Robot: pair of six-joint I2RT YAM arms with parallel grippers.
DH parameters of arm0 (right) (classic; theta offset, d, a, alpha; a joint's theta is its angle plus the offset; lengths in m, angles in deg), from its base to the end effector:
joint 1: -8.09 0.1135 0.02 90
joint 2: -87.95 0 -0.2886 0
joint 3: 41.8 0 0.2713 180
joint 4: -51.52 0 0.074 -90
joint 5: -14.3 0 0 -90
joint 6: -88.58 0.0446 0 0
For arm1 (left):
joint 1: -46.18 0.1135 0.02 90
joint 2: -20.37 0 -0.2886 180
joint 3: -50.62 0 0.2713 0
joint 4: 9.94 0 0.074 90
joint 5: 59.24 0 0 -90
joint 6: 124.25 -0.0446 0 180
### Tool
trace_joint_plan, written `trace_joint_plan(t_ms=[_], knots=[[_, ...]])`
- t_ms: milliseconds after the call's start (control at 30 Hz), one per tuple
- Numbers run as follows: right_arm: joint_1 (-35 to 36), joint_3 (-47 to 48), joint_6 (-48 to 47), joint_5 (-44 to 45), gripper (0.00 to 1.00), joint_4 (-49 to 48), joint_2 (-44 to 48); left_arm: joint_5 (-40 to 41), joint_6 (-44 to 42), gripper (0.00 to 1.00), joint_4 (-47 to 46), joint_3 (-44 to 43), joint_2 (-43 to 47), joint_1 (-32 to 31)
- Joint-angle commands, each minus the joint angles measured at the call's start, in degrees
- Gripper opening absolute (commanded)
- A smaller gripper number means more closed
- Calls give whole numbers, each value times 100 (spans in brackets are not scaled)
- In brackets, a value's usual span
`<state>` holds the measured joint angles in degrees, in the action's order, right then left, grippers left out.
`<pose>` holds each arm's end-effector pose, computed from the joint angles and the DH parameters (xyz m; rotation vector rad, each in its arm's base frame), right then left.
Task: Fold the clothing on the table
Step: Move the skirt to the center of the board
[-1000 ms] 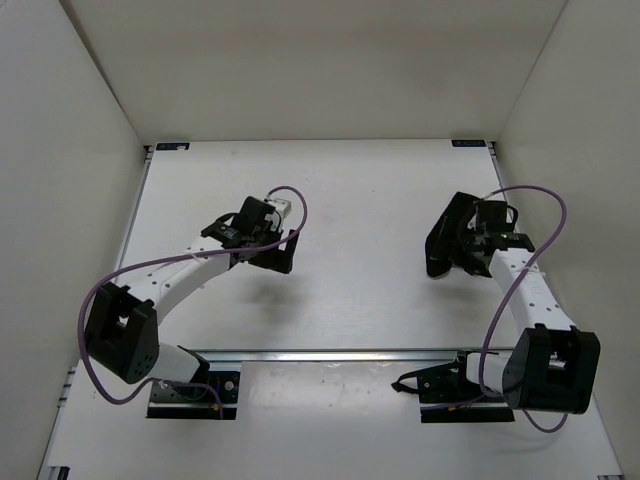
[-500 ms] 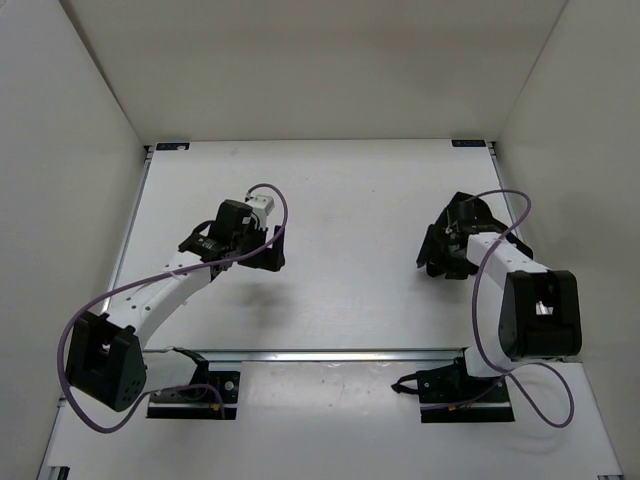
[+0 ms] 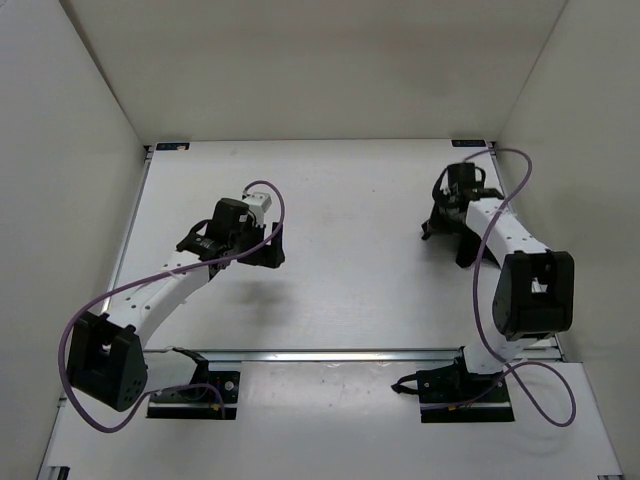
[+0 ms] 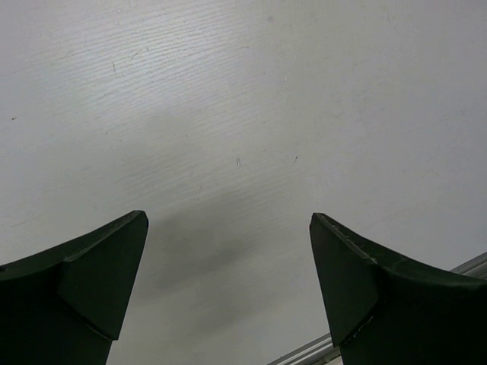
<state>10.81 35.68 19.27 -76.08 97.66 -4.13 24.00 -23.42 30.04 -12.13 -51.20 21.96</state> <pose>0.3506 0.0170 0.2301 0.4099 2.6069 0.1483 0.2484 -0.1175 0.2567 0.3408 2.4349 -0.4166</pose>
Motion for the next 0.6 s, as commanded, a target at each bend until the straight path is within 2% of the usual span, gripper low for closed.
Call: trace_joint_plan(t_ms=[0,33,133,200,233,300,367,400,467,567], knots=[[394,1650,-450,-847,0,124,119,-246,77,99,-207,84,135,50],[648,1937,-452,-928,0,161,180,-281,60,98,-206,-11,135,50],[1115,3648,-479,-1445,0,653,216,-299,51,98,-75,-134,73,59],[1204,4310,-330,-1894,0,610,417,-343,69,99,21,-213,116,67],[1170,4339,-224,-2252,0,279,505,-334,121,99,22,-223,117,111],[880,3762,66,-2650,0,-361,1223,-404,200,99,40,-223,283,190],[84,2186,495,-3290,0,-1232,1777,-466,235,99,57,-206,476,251],[-416,1490,654,-3710,0,-1358,2033,-475,279,98,14,-232,590,313],[-859,427,717,-4100,0,-1631,2298,-527,332,99,-39,-223,801,322],[-870,-1130,516,-3847,0,-1877,2500,-589,446,99,-162,-197,960,279]])
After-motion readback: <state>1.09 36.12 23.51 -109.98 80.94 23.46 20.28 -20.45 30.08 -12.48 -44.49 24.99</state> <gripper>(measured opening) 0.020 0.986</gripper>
